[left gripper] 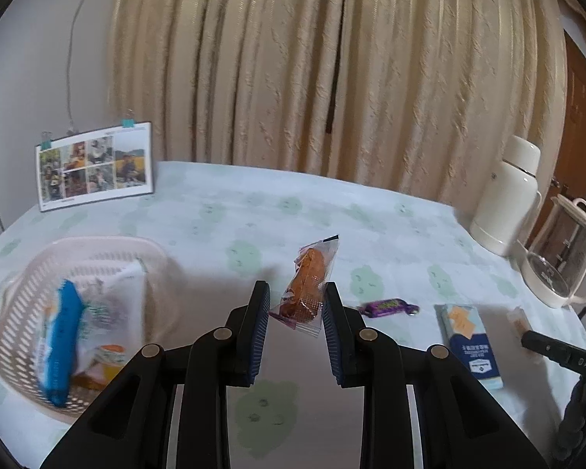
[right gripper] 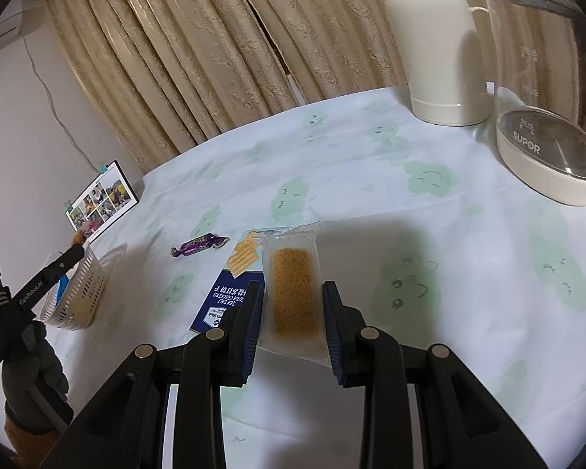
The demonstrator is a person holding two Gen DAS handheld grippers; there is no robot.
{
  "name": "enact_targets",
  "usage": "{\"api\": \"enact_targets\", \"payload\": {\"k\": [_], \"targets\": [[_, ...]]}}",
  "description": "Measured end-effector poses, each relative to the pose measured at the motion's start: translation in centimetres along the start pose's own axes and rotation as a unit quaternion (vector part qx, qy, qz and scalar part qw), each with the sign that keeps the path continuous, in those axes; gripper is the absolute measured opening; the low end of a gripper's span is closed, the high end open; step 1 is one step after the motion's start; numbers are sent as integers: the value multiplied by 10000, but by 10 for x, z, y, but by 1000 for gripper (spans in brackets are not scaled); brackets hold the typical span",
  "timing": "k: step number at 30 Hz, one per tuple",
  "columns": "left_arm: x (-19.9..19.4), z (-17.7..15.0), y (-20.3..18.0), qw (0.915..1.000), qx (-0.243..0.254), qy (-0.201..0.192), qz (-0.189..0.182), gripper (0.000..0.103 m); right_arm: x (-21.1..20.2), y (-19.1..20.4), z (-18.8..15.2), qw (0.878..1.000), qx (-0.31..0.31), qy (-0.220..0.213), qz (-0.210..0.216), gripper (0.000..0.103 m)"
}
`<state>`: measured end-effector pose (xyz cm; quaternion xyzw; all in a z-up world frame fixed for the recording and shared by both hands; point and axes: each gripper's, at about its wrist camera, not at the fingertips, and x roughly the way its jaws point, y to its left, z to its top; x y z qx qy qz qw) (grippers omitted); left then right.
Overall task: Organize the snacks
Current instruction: 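Grasp and lift the orange wrapped candy with the left gripper while the right gripper holds the packet, then carry the orange candy into the pink basket and open the left gripper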
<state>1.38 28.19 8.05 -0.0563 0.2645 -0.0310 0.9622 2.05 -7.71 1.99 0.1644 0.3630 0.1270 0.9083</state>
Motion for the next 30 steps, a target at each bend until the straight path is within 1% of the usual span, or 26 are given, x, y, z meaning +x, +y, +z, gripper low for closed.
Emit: {"api": "enact_targets", "payload": {"k": [7, 16, 22, 25, 27, 28, 30], "targets": [[-13, 1, 32, 9993, -218, -68, 281, 28, 0, 1, -1, 10000, -4, 5, 47, 28], [-31, -4, 75, 9961, -468, -158, 734, 28, -1, 6, -5, 10000, 9, 5, 88, 28], [-30, -13, 91, 9942, -674, -39, 832, 28, 0, 11, -9, 10000, -36, 29, 58, 28], [-31, -16, 97, 9927, -827, -64, 874, 36, 0, 14, -10, 10000, -62, 32, 61, 28], [-33, -17, 103, 9911, -938, -140, 932, 54, 0, 15, -10, 10000, -67, 26, 67, 28], [-34, -18, 105, 9904, -972, -176, 965, 57, 0, 15, -10, 9999, -71, 22, 70, 28], [-38, -19, 111, 9882, -1071, -277, 1056, 58, 0, 16, -11, 9999, -70, 14, 74, 28]]}}
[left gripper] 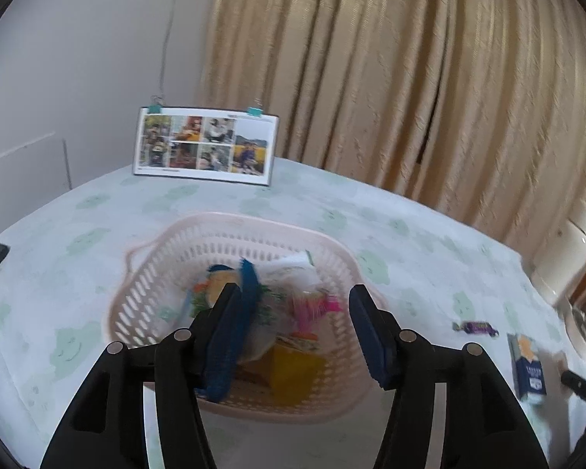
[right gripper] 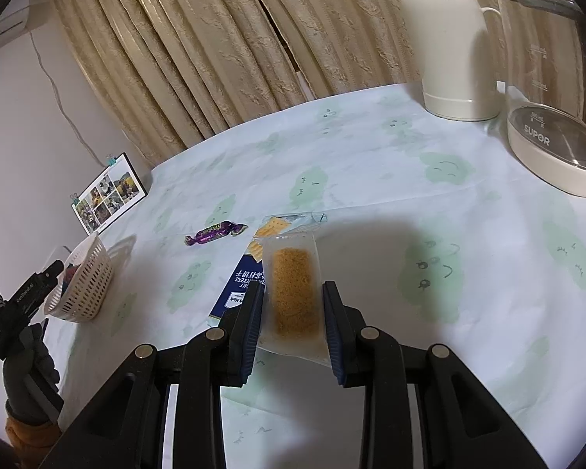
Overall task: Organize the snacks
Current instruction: 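Carry the orange candy into the pink basket and open the left gripper, then carry the clear biscuit packet into the basket and open the right gripper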
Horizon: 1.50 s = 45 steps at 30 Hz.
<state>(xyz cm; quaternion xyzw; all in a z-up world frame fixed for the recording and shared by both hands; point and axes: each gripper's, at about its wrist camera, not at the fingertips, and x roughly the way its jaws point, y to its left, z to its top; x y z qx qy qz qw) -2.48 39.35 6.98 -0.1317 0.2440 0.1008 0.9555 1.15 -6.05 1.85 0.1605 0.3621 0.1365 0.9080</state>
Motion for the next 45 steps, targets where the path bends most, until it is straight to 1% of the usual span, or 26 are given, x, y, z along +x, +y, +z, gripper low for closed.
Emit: {"api": "enact_targets", "payload": {"k": [4, 8, 13, 18, 21, 28, 34, 38, 45], "targets": [[-4, 2, 15, 9996, -186, -148, 146, 58, 1, 6, -2, 10000, -35, 11, 13, 28], [-6, 3, 28, 9983, -339, -300, 361, 58, 3, 21, -4, 9999, -120, 34, 98, 28], [-9, 2, 40, 9969, -361, -426, 551, 59, 8, 53, -3, 9989, -328, 46, 321, 28], [-12, 0, 55, 9945, -501, -584, 704, 62, 14, 98, 6, 9957, -660, 59, 650, 28], [-12, -1, 63, 9936, -584, -640, 732, 62, 18, 129, 11, 9923, -843, 84, 901, 28], [-12, -6, 67, 9942, -652, -616, 591, 63, 35, 200, 10, 9821, -1283, 238, 1357, 28], [-13, -7, 81, 9896, -1019, -717, 725, 65, 53, 257, 8, 9714, -1609, 370, 1709, 28], [-10, -9, 92, 9864, -1259, -670, 818, 65, 65, 284, 5, 9655, -1746, 451, 1877, 28], [-14, -11, 102, 9816, -1518, -771, 860, 66, 89, 309, 0, 9626, -1709, 644, 1999, 28]]}}
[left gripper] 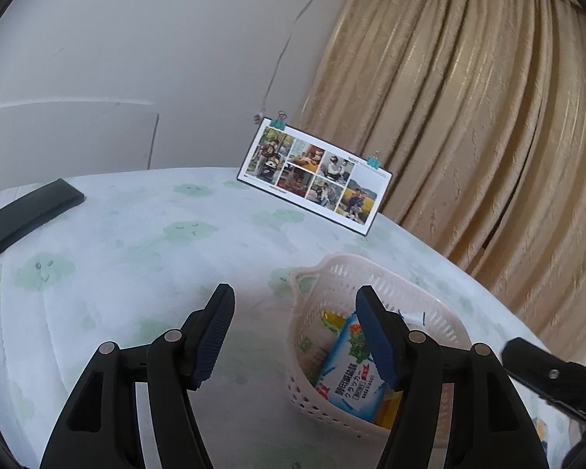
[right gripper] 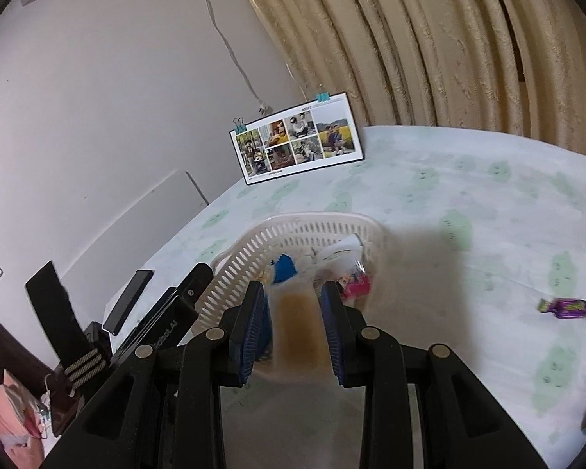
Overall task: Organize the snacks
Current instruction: 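Carry the clear biscuit packet into the basket and open the right gripper, then move the right gripper to the blue soda cracker box while the left gripper withdraws from the basket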
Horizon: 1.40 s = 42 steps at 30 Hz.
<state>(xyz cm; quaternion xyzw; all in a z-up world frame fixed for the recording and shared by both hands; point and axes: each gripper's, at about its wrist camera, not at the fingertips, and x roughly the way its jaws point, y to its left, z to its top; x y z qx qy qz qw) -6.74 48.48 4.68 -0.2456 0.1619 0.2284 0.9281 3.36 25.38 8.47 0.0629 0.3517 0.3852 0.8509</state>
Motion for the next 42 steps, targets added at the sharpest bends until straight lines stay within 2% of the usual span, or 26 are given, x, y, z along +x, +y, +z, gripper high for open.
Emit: {"api": "enact_targets", "payload": {"k": [7, 14, 25, 27, 30, 34, 37, 42], "targets": [[0, 2, 4, 10000, -76, -18, 23, 66, 11, 0, -4, 9999, 45, 93, 65, 30], [-2, 2, 3, 10000, -63, -46, 35, 66, -2, -10, -10, 9998, 158, -55, 76, 31], [-10, 2, -6, 9993, 171, -314, 85, 70, -16, -32, -22, 9990, 328, -217, -231, 34], [-12, 3, -8, 9989, 235, -382, 104, 71, -23, -40, -25, 9980, 393, -283, -395, 35], [-14, 3, -11, 9984, 304, -465, 140, 71, -33, -54, -30, 9954, 535, -402, -680, 44], [-18, 2, -16, 9967, 482, -615, 232, 71, -49, -73, -35, 9886, 624, -546, -1254, 46], [-20, 2, -20, 9954, 596, -699, 279, 71, -62, -91, -39, 9780, 699, -631, -1864, 50], [-21, 1, -21, 9945, 647, -757, 317, 71, -86, -126, -40, 9571, 1126, -708, -2575, 60]]}}
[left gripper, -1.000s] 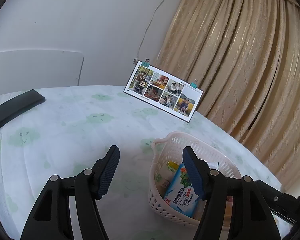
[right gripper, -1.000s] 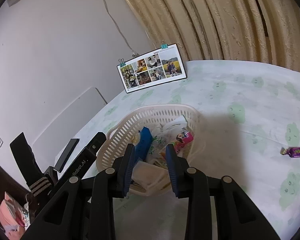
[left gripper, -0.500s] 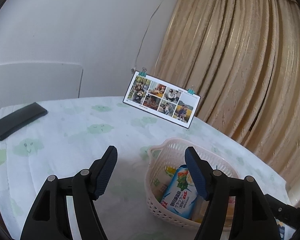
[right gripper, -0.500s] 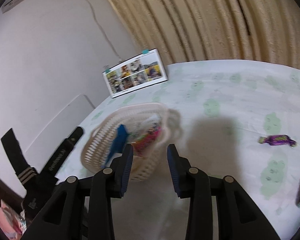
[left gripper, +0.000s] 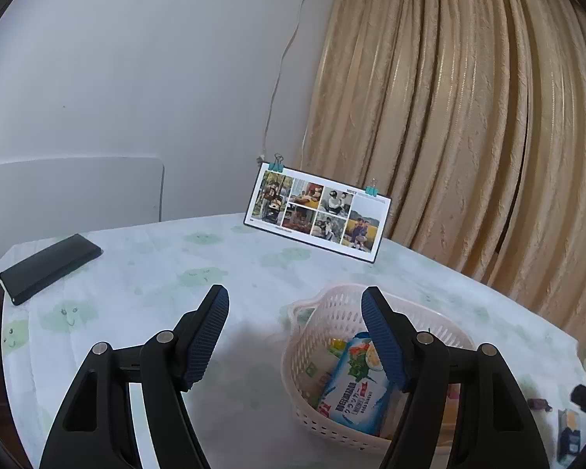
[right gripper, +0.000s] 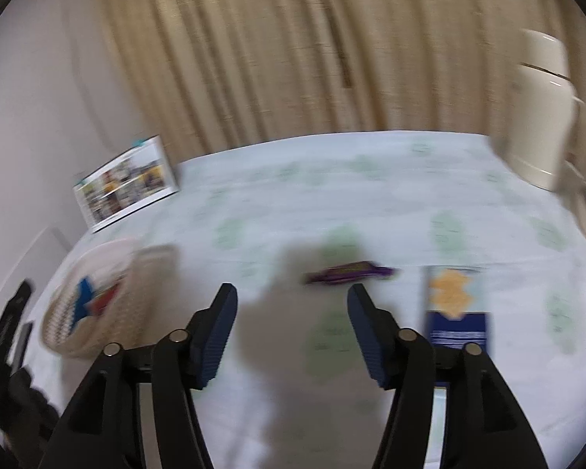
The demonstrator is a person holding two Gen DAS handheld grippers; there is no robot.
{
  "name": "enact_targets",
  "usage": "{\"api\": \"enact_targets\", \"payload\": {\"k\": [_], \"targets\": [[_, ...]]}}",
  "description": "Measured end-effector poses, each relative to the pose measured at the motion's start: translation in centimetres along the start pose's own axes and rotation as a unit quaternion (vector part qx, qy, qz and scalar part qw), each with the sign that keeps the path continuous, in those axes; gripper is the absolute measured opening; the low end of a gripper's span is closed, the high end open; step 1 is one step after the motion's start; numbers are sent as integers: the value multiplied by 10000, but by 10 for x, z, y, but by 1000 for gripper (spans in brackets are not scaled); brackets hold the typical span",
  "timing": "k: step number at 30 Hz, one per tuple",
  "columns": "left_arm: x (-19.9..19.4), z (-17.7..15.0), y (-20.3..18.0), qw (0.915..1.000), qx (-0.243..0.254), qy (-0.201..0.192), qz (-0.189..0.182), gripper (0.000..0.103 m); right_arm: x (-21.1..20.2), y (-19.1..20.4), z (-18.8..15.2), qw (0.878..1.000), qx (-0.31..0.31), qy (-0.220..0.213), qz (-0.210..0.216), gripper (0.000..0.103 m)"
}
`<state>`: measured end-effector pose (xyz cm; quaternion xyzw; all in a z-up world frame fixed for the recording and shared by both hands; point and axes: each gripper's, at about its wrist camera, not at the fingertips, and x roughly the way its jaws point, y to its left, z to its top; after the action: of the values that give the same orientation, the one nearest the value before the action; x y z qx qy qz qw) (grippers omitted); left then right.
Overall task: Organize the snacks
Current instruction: 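Move the right gripper to the blue soda cracker box while the left gripper withdraws from the basket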
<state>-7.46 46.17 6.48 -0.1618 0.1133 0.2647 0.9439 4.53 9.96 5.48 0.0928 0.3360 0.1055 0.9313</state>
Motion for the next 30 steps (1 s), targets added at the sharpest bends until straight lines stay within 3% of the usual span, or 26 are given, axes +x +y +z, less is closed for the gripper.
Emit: {"api": "enact_targets", "payload": {"k": [2, 11, 18, 30], "targets": [[-1, 0, 0, 10000, 1, -28, 22, 71, -1, -16, 2, 9997, 177, 9, -194, 65], [-6, 0, -11, 9988, 286, -305, 263, 71, 1, -55, 6, 9955, 687, 33, -653, 65], [-19, -1, -22, 9944, 595, -792, 370, 71, -7, -45, 10, 9963, 608, -183, -572, 65], [-22, -4, -29, 9922, 831, -872, 332, 74, -15, -48, 15, 9960, 768, -252, -372, 65]]}}
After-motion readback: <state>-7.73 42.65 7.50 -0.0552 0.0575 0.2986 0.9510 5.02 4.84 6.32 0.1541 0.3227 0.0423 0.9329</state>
